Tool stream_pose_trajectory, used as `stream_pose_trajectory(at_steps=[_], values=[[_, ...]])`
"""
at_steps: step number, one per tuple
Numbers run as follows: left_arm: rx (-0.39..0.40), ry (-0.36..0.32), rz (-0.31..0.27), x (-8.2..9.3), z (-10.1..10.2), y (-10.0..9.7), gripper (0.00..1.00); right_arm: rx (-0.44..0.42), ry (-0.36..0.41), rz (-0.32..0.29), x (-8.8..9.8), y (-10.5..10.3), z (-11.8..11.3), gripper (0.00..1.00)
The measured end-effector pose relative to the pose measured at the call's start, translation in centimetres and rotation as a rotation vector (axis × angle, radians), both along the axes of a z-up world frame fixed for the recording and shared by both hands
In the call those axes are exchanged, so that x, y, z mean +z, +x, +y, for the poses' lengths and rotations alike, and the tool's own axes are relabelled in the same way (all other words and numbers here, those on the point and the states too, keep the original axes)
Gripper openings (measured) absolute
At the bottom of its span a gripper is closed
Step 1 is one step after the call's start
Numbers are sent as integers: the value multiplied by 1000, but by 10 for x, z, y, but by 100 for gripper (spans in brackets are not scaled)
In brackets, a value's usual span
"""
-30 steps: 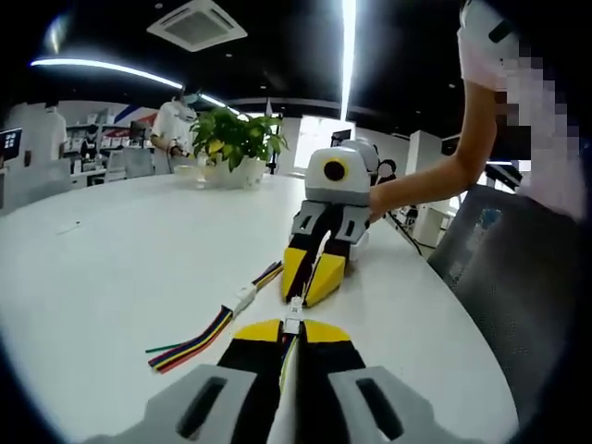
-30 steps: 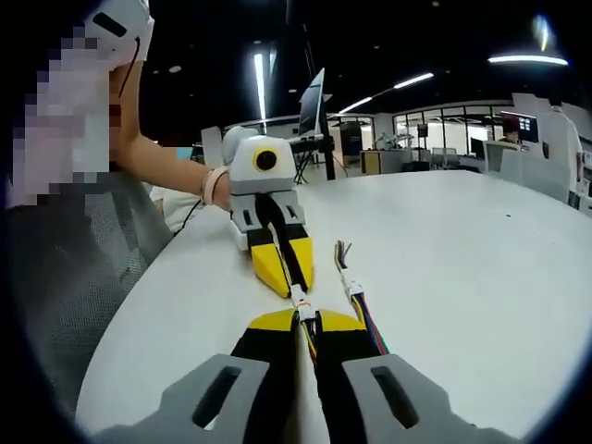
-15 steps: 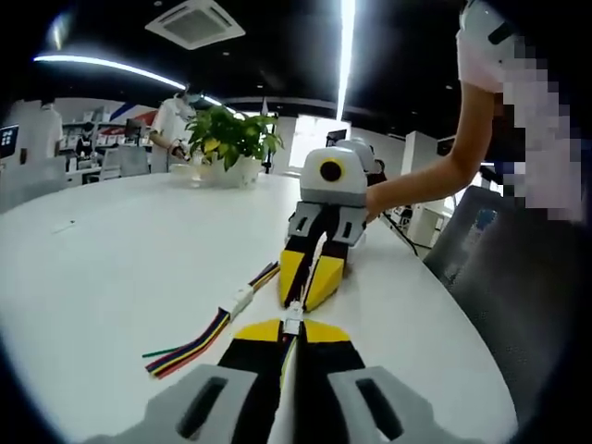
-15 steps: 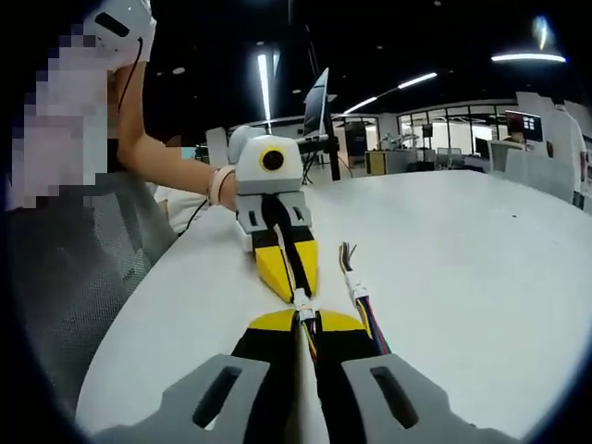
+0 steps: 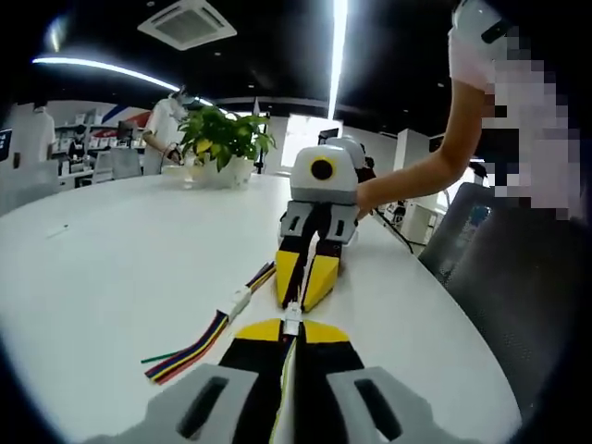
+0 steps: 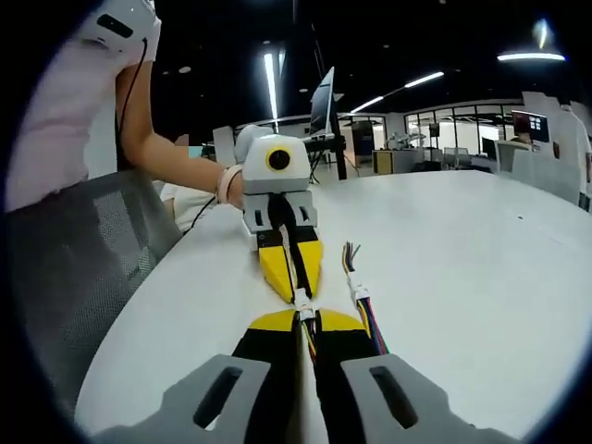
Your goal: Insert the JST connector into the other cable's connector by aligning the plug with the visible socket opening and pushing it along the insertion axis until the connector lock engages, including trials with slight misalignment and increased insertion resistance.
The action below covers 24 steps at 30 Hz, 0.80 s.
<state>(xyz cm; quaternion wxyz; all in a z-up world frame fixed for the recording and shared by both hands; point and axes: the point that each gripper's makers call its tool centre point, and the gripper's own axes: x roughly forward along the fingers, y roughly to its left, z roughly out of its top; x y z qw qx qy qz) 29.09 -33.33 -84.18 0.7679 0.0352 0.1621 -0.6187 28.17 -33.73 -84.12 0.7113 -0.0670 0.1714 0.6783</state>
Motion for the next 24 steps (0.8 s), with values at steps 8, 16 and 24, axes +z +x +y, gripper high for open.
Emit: stream_pose_trajectory(at_steps=[8, 16, 24], values=[[-25, 16, -11, 1, -1, 1, 0, -16, 5, 0, 0, 2, 1, 2], [-39, 33, -11, 2, 1, 0, 0, -39, 1, -8, 0, 2, 3, 3], [-9, 48, -4, 3, 10, 6, 0, -73, -1, -16, 0, 8, 9, 3]])
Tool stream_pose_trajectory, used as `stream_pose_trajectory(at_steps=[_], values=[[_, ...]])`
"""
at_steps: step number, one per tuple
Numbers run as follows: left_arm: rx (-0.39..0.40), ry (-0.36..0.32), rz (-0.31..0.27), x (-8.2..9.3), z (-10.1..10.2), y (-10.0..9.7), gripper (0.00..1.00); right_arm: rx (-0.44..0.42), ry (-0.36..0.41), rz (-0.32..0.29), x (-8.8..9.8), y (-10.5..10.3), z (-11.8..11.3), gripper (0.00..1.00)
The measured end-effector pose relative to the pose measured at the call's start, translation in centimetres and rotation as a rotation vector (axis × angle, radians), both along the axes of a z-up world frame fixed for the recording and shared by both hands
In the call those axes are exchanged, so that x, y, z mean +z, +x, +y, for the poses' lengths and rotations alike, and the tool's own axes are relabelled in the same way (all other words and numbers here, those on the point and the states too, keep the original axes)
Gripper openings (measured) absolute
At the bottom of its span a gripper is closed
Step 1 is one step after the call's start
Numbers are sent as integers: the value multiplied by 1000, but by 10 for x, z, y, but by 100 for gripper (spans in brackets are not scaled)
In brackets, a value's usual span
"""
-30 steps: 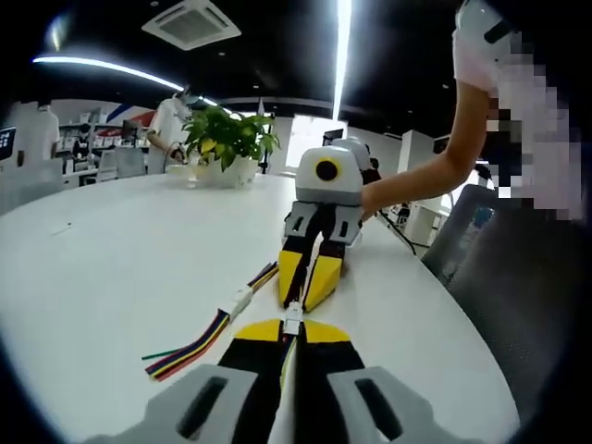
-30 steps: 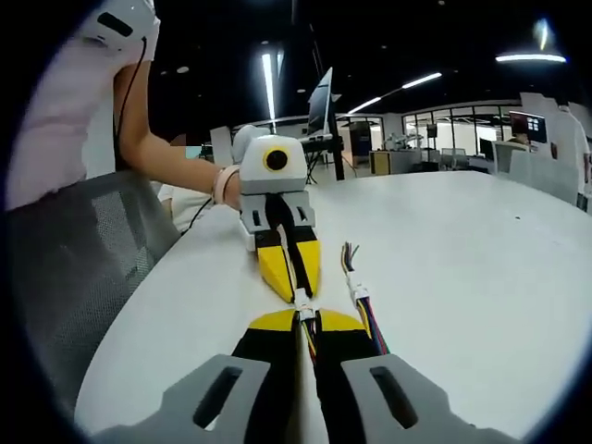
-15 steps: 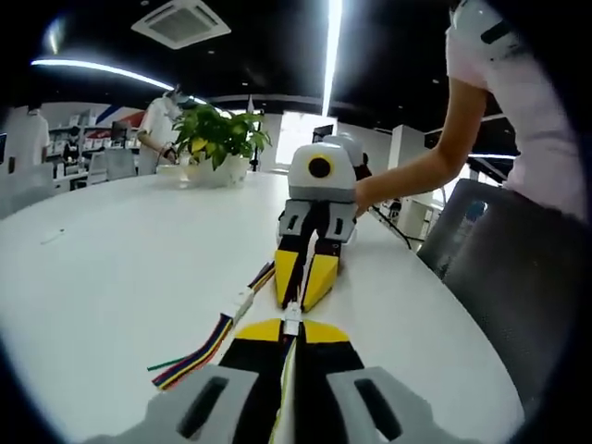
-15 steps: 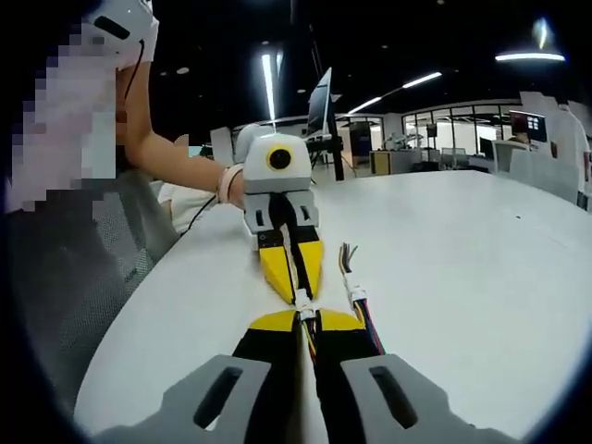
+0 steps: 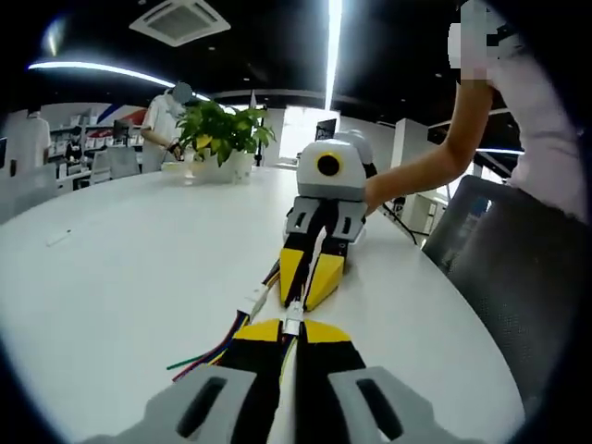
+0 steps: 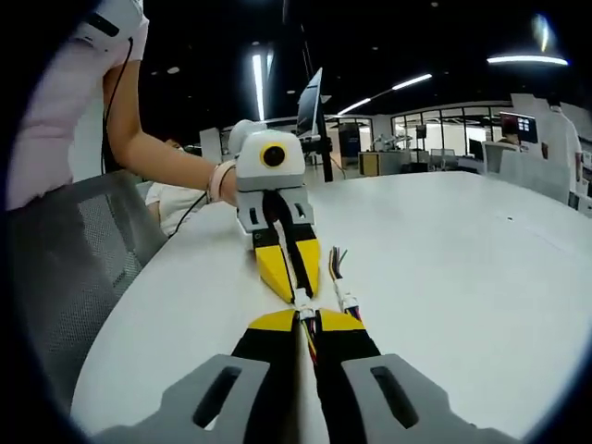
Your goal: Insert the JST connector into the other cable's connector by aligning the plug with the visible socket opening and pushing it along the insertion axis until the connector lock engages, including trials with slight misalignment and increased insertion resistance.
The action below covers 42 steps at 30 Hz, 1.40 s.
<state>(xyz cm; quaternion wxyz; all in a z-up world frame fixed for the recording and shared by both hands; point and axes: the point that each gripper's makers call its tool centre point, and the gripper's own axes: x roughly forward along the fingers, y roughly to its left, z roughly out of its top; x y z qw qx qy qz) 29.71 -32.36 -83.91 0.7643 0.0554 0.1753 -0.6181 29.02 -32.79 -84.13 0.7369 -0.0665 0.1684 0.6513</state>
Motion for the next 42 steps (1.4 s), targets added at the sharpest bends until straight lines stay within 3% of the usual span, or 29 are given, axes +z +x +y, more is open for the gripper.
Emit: stream_pose_trajectory(at_steps=[13, 27, 39, 42], values=[[6, 16, 10, -1, 1, -4, 0, -1, 3, 45, 0, -4, -1, 7], [9, 67, 24, 1, 9, -8, 7, -24, -16, 31, 6, -2, -7, 10], [65, 71, -12, 26, 22, -4, 12, -70, -11, -8, 32, 5, -19, 13], [91, 91, -23, 32, 28, -3, 17, -124, -79, -6, 30, 10, -28, 14]])
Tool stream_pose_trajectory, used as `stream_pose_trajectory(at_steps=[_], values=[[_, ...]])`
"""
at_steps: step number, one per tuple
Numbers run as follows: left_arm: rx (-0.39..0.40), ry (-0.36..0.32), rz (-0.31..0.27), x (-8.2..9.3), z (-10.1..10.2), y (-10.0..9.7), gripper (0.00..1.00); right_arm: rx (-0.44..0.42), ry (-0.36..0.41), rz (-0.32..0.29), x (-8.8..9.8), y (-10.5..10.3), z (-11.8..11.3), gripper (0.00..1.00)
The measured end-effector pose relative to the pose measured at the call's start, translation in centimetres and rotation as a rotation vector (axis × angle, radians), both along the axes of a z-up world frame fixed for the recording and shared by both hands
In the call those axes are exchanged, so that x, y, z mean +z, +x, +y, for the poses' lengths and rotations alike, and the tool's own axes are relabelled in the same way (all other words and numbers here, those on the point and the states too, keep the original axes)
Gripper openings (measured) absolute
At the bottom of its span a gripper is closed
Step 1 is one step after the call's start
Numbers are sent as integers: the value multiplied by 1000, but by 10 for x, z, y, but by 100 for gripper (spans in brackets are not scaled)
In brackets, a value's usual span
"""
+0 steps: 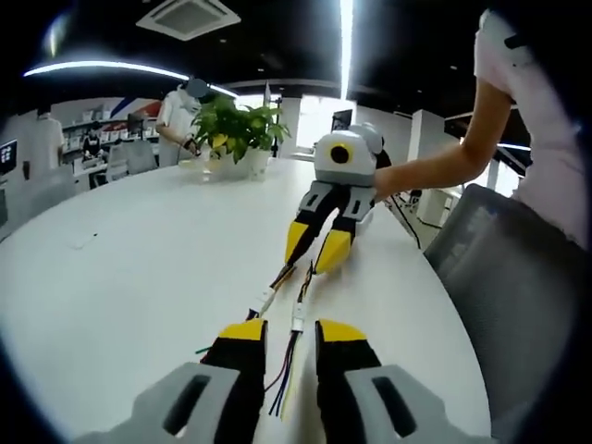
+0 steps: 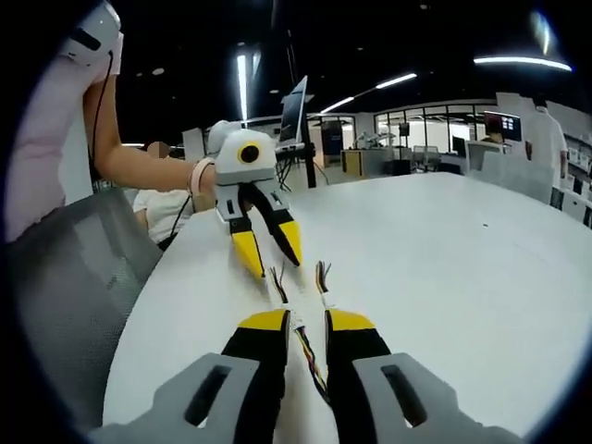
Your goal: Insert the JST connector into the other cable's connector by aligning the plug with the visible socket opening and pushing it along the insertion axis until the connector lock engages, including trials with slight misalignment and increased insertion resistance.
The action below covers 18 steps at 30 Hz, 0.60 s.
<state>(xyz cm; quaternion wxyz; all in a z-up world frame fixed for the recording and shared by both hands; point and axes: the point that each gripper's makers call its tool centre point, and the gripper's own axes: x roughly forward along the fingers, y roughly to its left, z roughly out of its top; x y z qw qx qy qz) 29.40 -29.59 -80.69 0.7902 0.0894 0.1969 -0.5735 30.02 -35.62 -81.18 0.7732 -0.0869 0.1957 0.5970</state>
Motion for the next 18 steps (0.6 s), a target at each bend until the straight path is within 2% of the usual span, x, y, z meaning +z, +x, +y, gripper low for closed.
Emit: stream_pose_trajectory(at_steps=[4, 6, 8, 11, 13, 14, 16, 18], values=[[33, 17, -4, 7, 7, -1, 22, -28, 0, -1, 10, -4, -6, 19], [53, 17, -1, 12, 11, -3, 23, -41, -25, -18, 16, -5, -11, 17], [74, 16, -9, 17, 15, -3, 22, -61, -18, -30, 23, -6, -13, 18], [108, 5, -25, 30, 19, -5, 24, -90, -18, -44, 35, -9, -15, 27], [123, 10, -29, 34, 23, -7, 28, -154, -52, -13, 36, -10, -22, 38], [142, 10, -28, 36, 26, -7, 32, -178, -61, -16, 39, -10, -24, 41], [203, 10, -24, 41, 34, -7, 41, -191, -54, -33, 45, -13, -25, 41], [223, 1, -30, 46, 38, -9, 47, -203, -46, -35, 51, -17, -25, 42]])
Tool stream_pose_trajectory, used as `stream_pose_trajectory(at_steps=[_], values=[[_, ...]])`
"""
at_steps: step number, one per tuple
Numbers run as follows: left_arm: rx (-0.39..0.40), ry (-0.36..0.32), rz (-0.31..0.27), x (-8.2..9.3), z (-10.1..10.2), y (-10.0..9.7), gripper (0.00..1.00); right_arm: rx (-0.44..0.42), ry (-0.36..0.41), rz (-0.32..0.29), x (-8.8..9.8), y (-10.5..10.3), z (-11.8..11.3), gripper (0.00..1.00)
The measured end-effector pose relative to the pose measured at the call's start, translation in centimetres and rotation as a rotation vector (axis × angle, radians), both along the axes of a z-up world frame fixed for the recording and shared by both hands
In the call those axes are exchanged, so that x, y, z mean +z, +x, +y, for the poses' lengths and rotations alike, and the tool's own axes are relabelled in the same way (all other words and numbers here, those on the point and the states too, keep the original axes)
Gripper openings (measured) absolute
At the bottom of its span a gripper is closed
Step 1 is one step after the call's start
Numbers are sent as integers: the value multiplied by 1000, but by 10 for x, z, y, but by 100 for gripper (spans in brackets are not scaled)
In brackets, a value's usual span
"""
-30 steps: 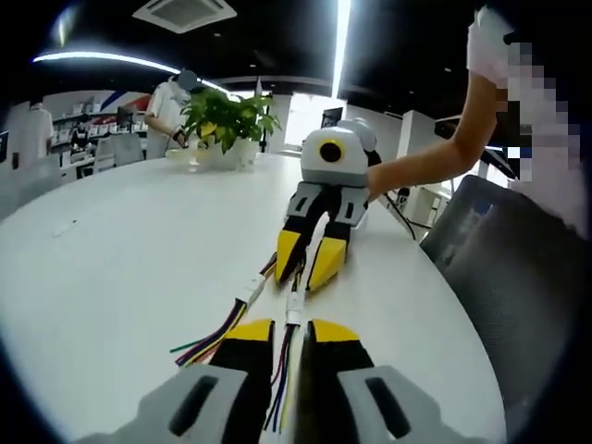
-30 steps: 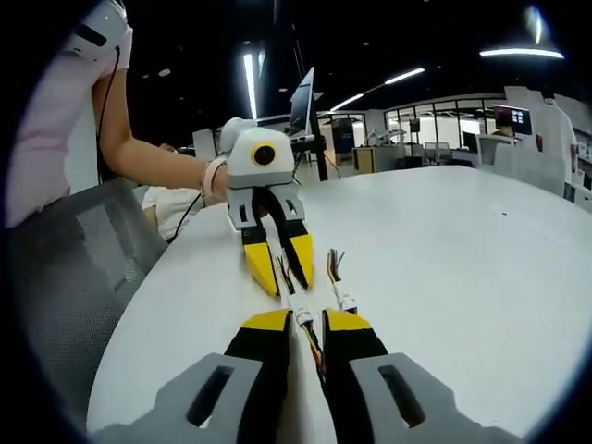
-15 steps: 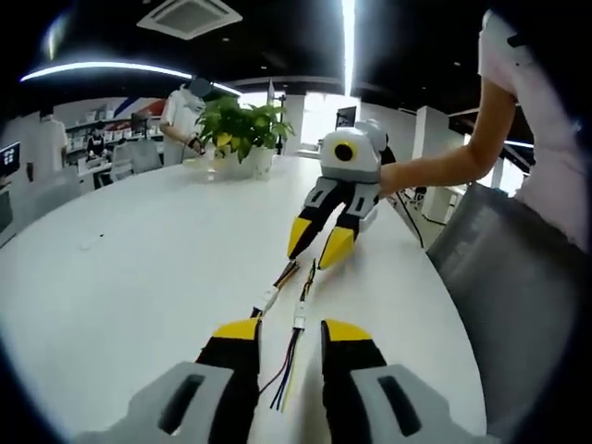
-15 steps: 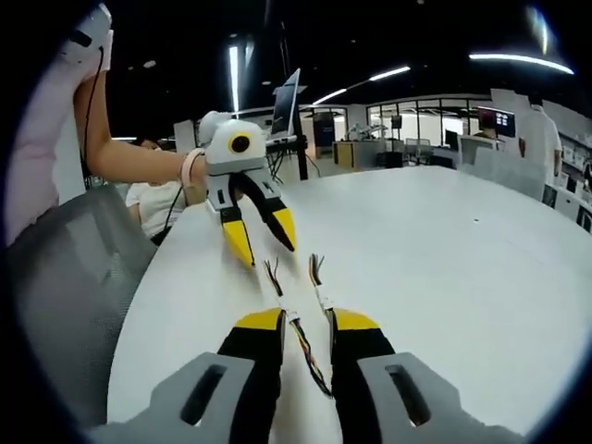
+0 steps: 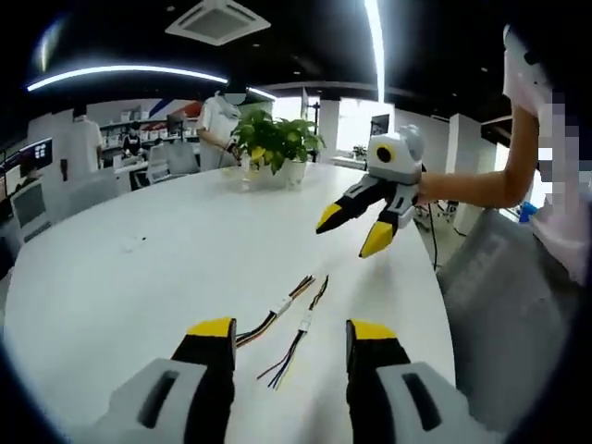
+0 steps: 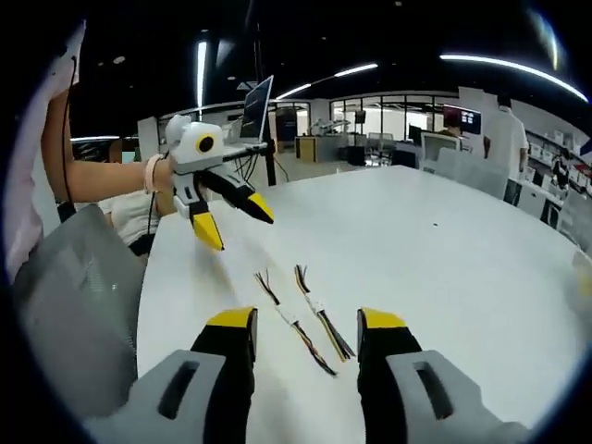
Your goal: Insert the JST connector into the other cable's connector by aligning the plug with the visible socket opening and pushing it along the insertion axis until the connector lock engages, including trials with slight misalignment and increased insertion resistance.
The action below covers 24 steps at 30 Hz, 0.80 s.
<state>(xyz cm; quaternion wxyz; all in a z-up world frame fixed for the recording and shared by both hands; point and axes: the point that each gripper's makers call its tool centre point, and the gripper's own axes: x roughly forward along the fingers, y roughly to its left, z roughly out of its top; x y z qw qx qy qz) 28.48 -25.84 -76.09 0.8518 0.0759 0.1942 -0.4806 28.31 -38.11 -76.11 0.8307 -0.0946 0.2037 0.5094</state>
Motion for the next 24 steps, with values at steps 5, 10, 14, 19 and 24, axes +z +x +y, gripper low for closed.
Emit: stream_pose_trajectory(at_steps=[5, 10, 14, 19, 24], values=[[45, -23, -39, 20, 9, -11, 49, -23, 19, -8, 15, -14, 4, 44], [111, -21, -75, 34, 22, -17, 52, -39, 56, 17, 20, -24, 7, 45], [154, -37, -80, 43, 26, -26, 57, -67, 71, 21, 23, -28, 7, 45], [237, -17, -59, 42, 37, -29, 58, -122, 81, 62, 19, -31, 3, 47], [317, -65, -13, 40, 46, -37, 60, -161, 98, 87, 19, -42, -1, 49]])
